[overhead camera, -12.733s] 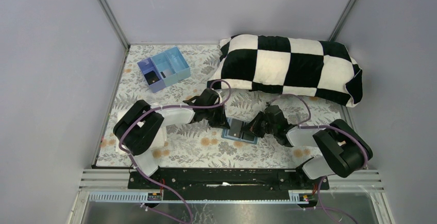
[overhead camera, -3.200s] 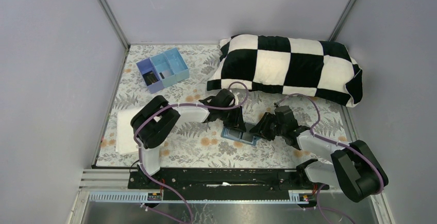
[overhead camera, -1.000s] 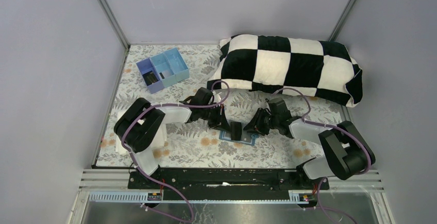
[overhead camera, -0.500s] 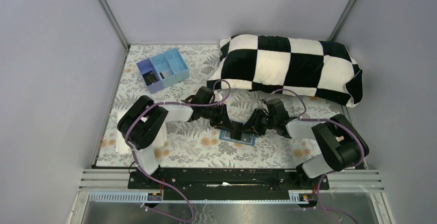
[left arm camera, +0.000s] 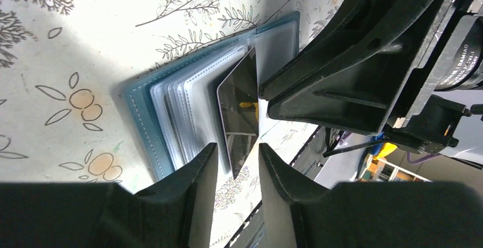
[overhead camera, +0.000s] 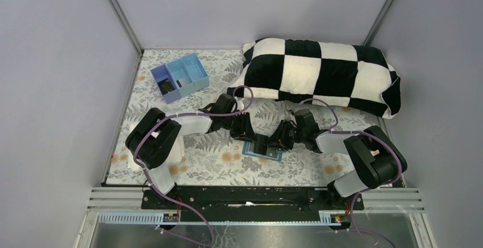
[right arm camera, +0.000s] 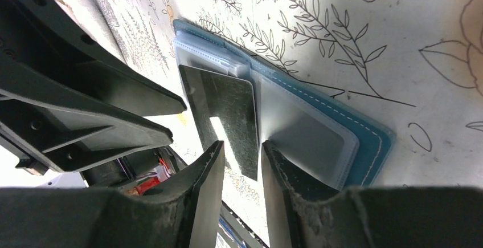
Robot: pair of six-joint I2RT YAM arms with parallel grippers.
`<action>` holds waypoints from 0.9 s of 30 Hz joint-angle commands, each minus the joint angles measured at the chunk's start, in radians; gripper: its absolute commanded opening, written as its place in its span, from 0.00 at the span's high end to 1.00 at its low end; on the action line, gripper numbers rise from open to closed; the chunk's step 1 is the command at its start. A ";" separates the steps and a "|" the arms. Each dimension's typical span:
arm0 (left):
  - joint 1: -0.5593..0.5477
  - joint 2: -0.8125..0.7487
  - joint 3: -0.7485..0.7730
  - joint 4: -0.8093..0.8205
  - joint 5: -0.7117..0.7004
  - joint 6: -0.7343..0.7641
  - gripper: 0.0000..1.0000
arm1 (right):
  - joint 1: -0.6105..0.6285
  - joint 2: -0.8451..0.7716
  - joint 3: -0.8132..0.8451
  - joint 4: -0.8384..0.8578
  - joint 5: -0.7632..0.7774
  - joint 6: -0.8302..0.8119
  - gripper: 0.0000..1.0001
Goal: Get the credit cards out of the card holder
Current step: Remove the credit card from the card holder.
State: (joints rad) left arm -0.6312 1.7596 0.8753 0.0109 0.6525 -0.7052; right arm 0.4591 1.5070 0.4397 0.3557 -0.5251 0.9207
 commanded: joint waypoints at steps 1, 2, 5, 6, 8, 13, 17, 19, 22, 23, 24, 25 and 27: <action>0.008 -0.051 0.037 -0.036 -0.056 0.042 0.63 | 0.012 0.020 -0.005 0.027 -0.003 -0.003 0.62; 0.008 -0.044 0.039 -0.032 -0.046 0.041 0.63 | 0.011 0.022 -0.006 0.029 -0.004 -0.002 0.62; 0.008 -0.029 0.023 0.007 -0.013 0.018 0.63 | 0.012 0.025 -0.005 0.033 -0.005 -0.001 0.62; 0.007 -0.027 0.016 0.021 -0.006 0.011 0.63 | 0.012 0.024 -0.005 0.031 -0.006 -0.003 0.62; 0.006 -0.028 0.005 0.040 0.009 0.000 0.63 | 0.012 0.020 -0.006 0.027 -0.001 -0.007 0.62; 0.004 -0.048 -0.014 0.068 0.035 -0.003 0.64 | 0.012 0.022 -0.005 0.023 0.002 -0.008 0.62; 0.004 -0.029 -0.011 0.068 0.052 -0.004 0.64 | 0.013 0.021 -0.005 0.025 0.002 -0.007 0.62; -0.001 -0.009 -0.008 0.067 0.062 -0.005 0.64 | 0.013 0.021 -0.005 0.025 0.003 -0.007 0.62; -0.011 0.006 -0.009 0.069 0.050 -0.007 0.63 | 0.011 0.021 -0.004 0.021 0.005 -0.008 0.62; -0.013 0.011 -0.008 0.071 0.048 -0.009 0.63 | 0.012 0.020 -0.004 0.019 0.004 -0.008 0.62; -0.014 0.015 -0.007 0.076 0.050 -0.011 0.63 | 0.011 0.019 -0.005 0.018 0.006 -0.008 0.62; -0.016 0.020 -0.006 0.078 0.052 -0.012 0.63 | 0.012 0.019 -0.005 0.017 0.006 -0.009 0.62; -0.019 0.036 -0.001 0.080 0.057 -0.013 0.63 | 0.012 0.022 -0.002 0.015 0.005 -0.010 0.62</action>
State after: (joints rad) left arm -0.6415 1.7695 0.8680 0.0399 0.6861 -0.7128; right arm 0.4595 1.5204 0.4397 0.3748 -0.5255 0.9218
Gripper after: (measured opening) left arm 0.365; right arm 0.376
